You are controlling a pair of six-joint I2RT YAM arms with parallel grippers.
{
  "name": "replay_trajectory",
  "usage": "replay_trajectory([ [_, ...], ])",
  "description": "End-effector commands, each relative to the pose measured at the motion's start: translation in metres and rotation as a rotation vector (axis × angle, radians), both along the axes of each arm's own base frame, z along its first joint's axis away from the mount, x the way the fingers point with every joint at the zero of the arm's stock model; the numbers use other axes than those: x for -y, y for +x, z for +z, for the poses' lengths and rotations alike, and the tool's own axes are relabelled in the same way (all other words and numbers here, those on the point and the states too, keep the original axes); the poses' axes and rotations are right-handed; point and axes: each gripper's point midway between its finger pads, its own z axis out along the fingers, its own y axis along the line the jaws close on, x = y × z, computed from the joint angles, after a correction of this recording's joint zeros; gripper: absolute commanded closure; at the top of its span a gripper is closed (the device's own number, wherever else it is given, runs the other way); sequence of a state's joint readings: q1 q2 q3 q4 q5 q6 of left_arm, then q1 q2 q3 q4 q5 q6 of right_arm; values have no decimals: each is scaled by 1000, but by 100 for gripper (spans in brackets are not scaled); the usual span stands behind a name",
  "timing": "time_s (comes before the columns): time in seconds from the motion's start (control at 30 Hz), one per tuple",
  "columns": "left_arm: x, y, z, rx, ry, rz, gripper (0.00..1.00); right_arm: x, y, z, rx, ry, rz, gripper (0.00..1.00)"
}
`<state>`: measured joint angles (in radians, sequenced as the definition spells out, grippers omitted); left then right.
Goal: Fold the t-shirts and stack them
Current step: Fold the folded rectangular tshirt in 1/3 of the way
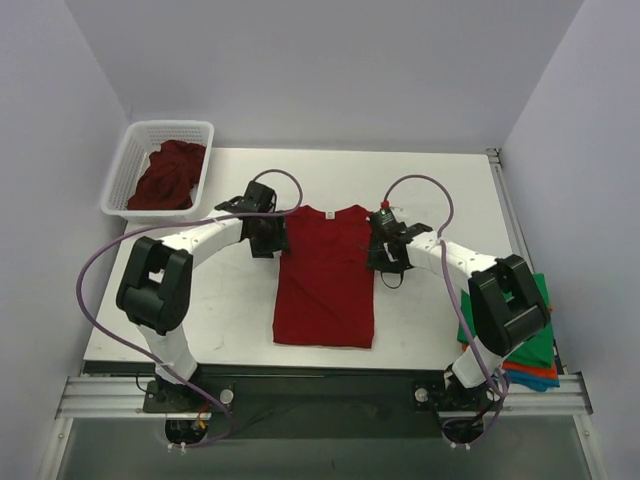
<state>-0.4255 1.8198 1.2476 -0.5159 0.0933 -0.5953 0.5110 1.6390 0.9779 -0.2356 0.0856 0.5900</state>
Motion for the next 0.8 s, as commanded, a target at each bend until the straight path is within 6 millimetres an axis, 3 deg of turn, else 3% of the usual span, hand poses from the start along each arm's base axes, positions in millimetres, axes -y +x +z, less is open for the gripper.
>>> replay_trajectory([
  [0.0,-2,4,41,101,-32,2,37,4,12,16,39,16,-16,64],
  [0.03,-5,-5,37,87,-30,-2,37,5,11,24,58,25,-18,58],
  [0.07,-6,-12,48,111,-45,-6,37,7,10,28,68,27,-21,49],
  [0.17,-11,-40,49,112,-84,-16,39,7,-3,43,76,62,-28,48],
  [0.3,-8,-75,46,109,-153,-45,47,-4,-31,46,75,110,7,48],
  [0.33,2,-82,49,101,-200,-58,54,-6,-36,51,87,131,4,49],
  [0.37,7,-89,53,108,-224,-72,57,-9,-47,44,65,147,12,51],
  [0.53,33,-122,35,47,-306,-117,69,-37,-81,39,46,267,34,52],
  [0.57,36,-128,29,36,-288,-123,74,-37,-91,30,24,266,33,52],
  [0.63,29,-138,9,-7,-252,-84,79,-47,-100,25,15,304,46,53],
  [0.67,25,-142,2,-23,-241,-67,84,-47,-105,19,-1,303,47,53],
  [0.77,11,-157,-19,-56,-211,-21,85,-37,-119,-7,-59,267,37,54],
])
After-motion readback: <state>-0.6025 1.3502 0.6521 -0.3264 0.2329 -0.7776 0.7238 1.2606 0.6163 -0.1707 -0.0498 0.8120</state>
